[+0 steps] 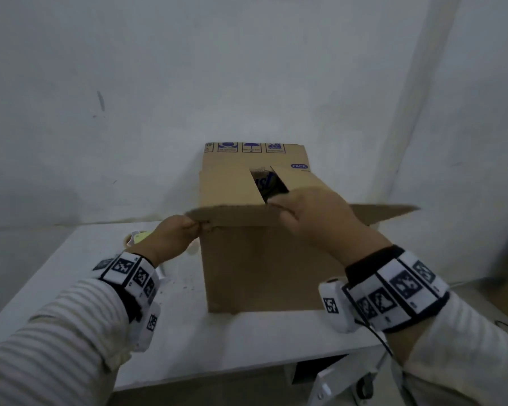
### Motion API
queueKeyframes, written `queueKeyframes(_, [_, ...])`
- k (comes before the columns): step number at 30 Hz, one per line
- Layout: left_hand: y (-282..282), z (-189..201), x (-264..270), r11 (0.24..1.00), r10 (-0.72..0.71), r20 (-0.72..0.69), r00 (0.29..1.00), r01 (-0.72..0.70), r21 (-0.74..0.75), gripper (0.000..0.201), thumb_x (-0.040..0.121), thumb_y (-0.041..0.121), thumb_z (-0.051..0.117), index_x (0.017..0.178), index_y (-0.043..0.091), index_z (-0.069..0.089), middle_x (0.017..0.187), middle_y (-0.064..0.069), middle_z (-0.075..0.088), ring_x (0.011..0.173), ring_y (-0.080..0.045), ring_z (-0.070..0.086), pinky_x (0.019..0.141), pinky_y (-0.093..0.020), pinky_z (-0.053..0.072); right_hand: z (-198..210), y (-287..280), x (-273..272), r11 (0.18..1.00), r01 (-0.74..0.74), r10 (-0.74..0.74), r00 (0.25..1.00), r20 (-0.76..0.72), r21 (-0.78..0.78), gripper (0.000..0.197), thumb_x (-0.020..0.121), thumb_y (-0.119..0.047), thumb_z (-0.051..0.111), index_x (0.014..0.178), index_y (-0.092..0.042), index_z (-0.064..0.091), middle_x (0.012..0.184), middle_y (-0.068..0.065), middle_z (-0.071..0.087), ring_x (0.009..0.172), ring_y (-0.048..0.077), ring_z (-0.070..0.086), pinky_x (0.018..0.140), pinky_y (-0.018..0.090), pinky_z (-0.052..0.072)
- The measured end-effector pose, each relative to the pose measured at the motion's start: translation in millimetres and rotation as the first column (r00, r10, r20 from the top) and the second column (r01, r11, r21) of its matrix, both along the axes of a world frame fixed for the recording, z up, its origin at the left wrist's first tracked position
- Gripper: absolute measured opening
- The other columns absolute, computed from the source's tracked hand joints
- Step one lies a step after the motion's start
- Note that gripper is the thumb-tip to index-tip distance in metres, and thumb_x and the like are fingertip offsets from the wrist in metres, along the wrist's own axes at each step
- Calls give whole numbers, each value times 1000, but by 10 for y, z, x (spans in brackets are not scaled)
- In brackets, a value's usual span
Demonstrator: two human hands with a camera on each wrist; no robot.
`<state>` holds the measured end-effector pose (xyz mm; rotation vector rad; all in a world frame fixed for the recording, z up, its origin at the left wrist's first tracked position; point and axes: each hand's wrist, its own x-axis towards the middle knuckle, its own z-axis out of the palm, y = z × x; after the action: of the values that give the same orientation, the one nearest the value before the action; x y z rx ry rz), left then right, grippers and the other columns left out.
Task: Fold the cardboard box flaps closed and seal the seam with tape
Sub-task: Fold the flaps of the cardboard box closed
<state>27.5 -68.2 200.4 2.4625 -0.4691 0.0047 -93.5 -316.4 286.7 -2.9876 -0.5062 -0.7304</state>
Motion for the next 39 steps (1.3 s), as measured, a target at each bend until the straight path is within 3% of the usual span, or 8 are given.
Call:
queueKeyframes(4, [-162,-19,-44,977,161,61,985,-150,-149,41,97,39,47,89,3,66,85,-18,65,82,-33,60,70,-34,41,-213,-157,414,994,86,-105,895,433,62,55,68,2,67,121,-10,62,116,14,67,114,35,60,106,56,31])
queueKeyframes(7, [-270,-26,-67,966,224,119,967,-205,-156,39,98,38,43,78,8,57,80,-12,61,81,-31,58,68,-36,40,-432,-224,601,990,125,-143,887,439,70,78,67,4,63,140,-8,39,148,18,40,140,33,24,116,46,0])
queueKeyframes(10, [-348,-54,-55,950,293,143,945,-272,-151,41,99,35,39,63,18,36,65,-3,45,73,-28,49,64,-34,32,-523,-250,698,980,130,-174,924,341,148,80,77,-4,60,148,-7,24,157,19,19,146,31,2,118,46,0])
queueKeyframes(13, [-415,-46,-66,933,337,166,927,-306,-187,35,100,33,39,72,12,42,71,-6,48,73,-26,46,63,-32,30,-647,-280,727,965,214,-224,973,59,149,77,92,-23,52,152,-17,6,160,9,-8,144,24,-17,116,50,-2])
queueKeyframes(17, [-507,-53,-32,913,373,161,914,-331,-237,29,99,29,42,80,7,45,74,-6,49,73,-25,46,61,-32,29,-811,-344,768,940,299,-276,949,-149,163,71,97,-39,40,152,-26,-2,159,2,-20,146,29,-17,116,56,4])
queueKeyframes(25, [-562,-81,153,904,407,119,906,-382,-191,32,94,20,51,123,7,52,120,-17,55,109,-36,55,81,-36,43,-1009,-496,924,938,330,-286,910,-299,108,61,98,-46,33,151,-24,14,161,6,4,148,28,0,116,54,4])
queueKeyframes(34, [-561,-81,303,914,405,55,912,-404,-39,32,94,18,50,123,9,62,129,-19,42,115,-39,51,100,-40,43,-966,-445,990,919,385,-343,887,-310,86,54,96,-53,30,139,-22,39,151,5,35,141,25,28,113,51,19])
queueKeyframes(39, [-554,136,369,923,383,-35,923,-384,-1,39,90,15,48,128,15,55,138,-14,37,122,-36,46,103,-41,44,-650,-370,1068,883,449,-352,826,-441,136,52,95,-52,34,121,-12,54,129,13,56,118,33,51,101,47,40])
